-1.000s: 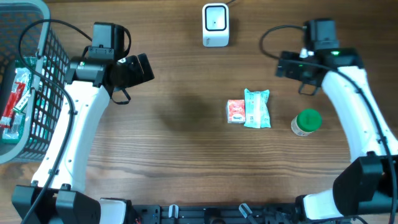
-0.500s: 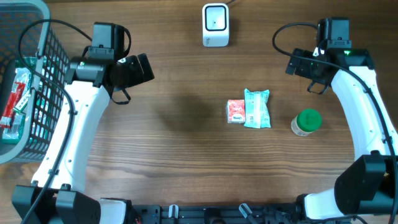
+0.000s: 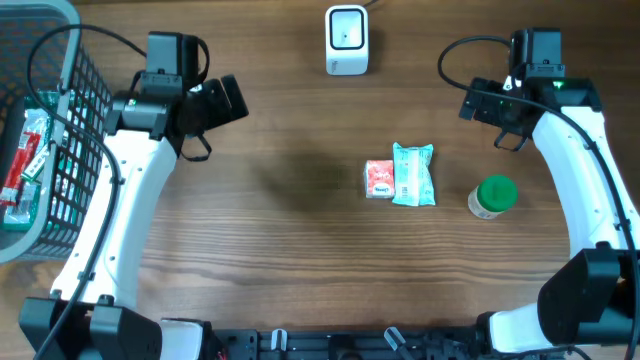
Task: Scan the item barcode
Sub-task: 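Swing the left gripper down into the wire basket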
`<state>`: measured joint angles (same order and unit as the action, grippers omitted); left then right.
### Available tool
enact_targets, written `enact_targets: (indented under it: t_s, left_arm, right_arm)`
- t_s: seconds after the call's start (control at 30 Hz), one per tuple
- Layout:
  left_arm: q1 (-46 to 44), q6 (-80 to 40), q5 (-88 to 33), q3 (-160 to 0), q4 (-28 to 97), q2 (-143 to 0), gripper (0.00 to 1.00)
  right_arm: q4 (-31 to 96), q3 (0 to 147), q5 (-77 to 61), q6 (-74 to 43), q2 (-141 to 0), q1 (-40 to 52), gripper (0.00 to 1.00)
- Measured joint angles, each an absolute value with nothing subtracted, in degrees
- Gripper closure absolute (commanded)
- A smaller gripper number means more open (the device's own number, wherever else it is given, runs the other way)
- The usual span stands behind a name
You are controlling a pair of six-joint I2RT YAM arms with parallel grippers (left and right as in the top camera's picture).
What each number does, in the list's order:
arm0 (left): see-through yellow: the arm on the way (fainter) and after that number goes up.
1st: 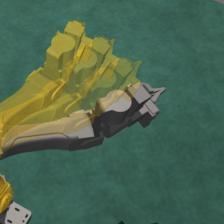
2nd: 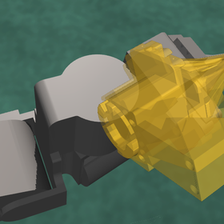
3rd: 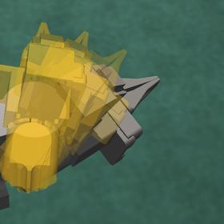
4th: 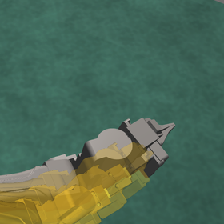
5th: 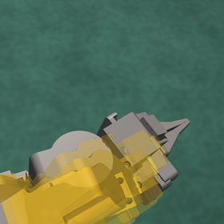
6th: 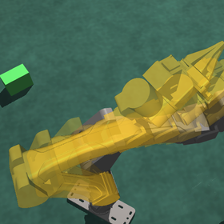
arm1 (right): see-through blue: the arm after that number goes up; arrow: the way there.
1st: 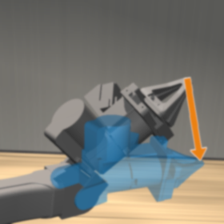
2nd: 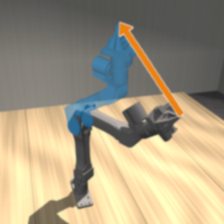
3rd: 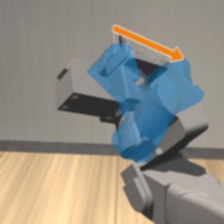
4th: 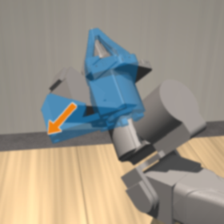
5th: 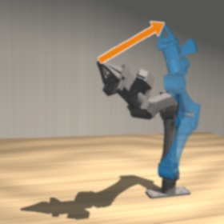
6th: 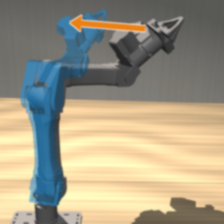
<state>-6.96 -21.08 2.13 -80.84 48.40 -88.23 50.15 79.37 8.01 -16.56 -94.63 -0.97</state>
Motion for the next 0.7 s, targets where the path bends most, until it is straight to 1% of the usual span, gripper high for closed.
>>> enact_targets:
  t_s: [0.13,0.23,0.33,0.43,0.57,0.7]
  left_arm:
    - [-7.0,-21.0,0.5,-80.8,47.0,-88.2,0.00]
    - [-6.9,-18.2,0.3,-80.9,43.7,-88.2,0.03]
    - [-5.3,-16.4,1.4,-83.1,45.2,-88.2,0.00]
    - [1.8,-14.3,2.0,-92.6,49.6,-88.5,0.00]
    - [14.3,-10.4,2.9,-106.9,49.9,-88.4,0.00]
    - [26.5,-6.0,3.6,-112.6,48.6,-87.2,0.00]
  right_arm:
    - [50.2,79.4,8.0,-16.6,-94.6,-1.0,0.00]
    - [50.2,79.4,8.0,-16.6,-94.6,-1.0,0.00]
    - [50.2,79.4,8.0,-16.6,-94.6,-1.0,0.00]
    - [50.2,79.4,8.0,-16.6,-94.6,-1.0,0.00]
    - [50.1,79.4,8.0,-16.6,-94.6,-1.0,0.00]
    - [50.1,79.4,8.0,-16.6,-94.6,-1.0,0.00]
